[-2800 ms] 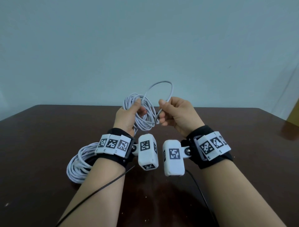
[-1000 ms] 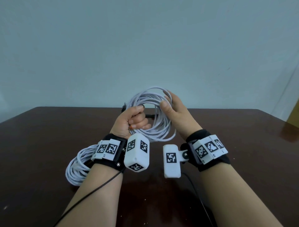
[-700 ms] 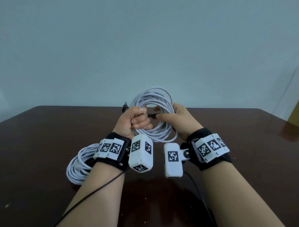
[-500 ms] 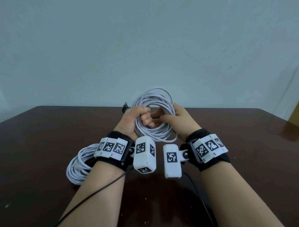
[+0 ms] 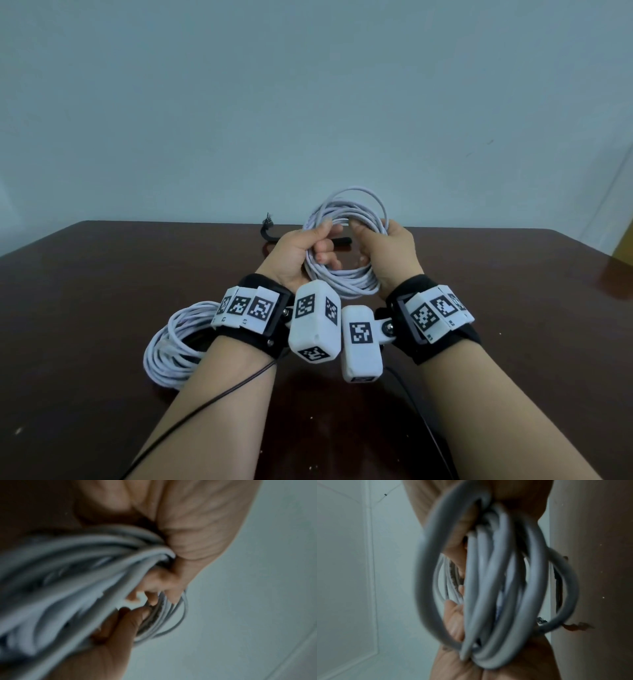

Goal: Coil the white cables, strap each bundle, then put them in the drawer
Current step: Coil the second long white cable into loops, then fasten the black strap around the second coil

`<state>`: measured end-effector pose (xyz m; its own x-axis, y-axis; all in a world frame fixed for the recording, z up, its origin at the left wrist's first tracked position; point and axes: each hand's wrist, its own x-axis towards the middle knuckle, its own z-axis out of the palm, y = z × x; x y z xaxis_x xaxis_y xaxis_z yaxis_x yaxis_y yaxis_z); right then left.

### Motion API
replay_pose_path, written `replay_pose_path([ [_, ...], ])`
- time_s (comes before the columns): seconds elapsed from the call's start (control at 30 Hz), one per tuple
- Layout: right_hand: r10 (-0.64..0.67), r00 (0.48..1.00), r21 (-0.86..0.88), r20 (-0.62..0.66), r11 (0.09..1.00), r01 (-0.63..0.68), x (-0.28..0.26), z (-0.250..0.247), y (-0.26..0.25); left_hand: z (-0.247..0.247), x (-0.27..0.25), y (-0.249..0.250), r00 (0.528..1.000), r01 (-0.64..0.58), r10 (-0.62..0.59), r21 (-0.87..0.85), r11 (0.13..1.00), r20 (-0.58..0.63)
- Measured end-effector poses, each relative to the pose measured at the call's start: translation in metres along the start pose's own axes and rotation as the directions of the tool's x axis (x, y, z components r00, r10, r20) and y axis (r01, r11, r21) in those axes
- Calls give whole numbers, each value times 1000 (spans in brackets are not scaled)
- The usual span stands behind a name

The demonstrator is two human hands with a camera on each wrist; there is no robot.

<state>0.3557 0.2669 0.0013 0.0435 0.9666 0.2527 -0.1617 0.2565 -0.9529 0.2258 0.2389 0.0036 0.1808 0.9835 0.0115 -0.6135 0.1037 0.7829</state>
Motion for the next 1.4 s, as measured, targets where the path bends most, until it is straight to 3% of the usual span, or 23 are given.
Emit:
replay_pose_path([
  [0.2, -72, 995, -9, -71, 997, 72, 4, -3, 6, 11, 3, -9, 993, 95, -83, -129, 987, 89],
  [0.4, -81, 997, -138, -13, 987, 79, 4, -2, 8, 10, 1, -9, 998, 48, -52, -130, 990, -22],
  [0.53, 53, 975, -99, 214, 995, -33, 4, 7, 5, -6, 1, 6, 995, 28, -44, -162, 986, -93],
  [0.67, 297, 874, -88, 385, 954, -286, 22, 29, 6, -28, 0, 21, 977, -59, 11, -223, 973, -213],
  [0.73, 385, 836, -95, 392, 920, -380, 37, 38, 13, -39, -1, 28, 950, -127, 55, -222, 967, -307],
  [0.83, 424, 848, -155, 318, 906, -395, 59, 46, 26, -57, -3, 38, 911, -189, 70, -261, 947, -406],
  [0.93, 454, 859, -326, 237, 870, -370, 87, 54, 40, -71, -5, 45, 914, -220, 78, -326, 919, -398],
  [1.0, 454, 870, -548, 194, 785, -287, 106, 60, 50, -75, -6, 51, 927, -223, 83, -360, 906, -367],
  [1.1, 423, 878, -856, 225, 516, -29, 132, 69, 60, -84, -6, 56, 935, -232, 81, -423, 876, -346],
  [1.23, 435, 887, -963, 155, 268, 36, 161, 76, 77, -90, -7, 58, 946, -231, 61, -530, 816, -319],
  [1.4, 498, 857, -991, 136, 82, 110, 182, 78, 96, -89, -7, 57, 948, -236, 58, -572, 785, -312],
])
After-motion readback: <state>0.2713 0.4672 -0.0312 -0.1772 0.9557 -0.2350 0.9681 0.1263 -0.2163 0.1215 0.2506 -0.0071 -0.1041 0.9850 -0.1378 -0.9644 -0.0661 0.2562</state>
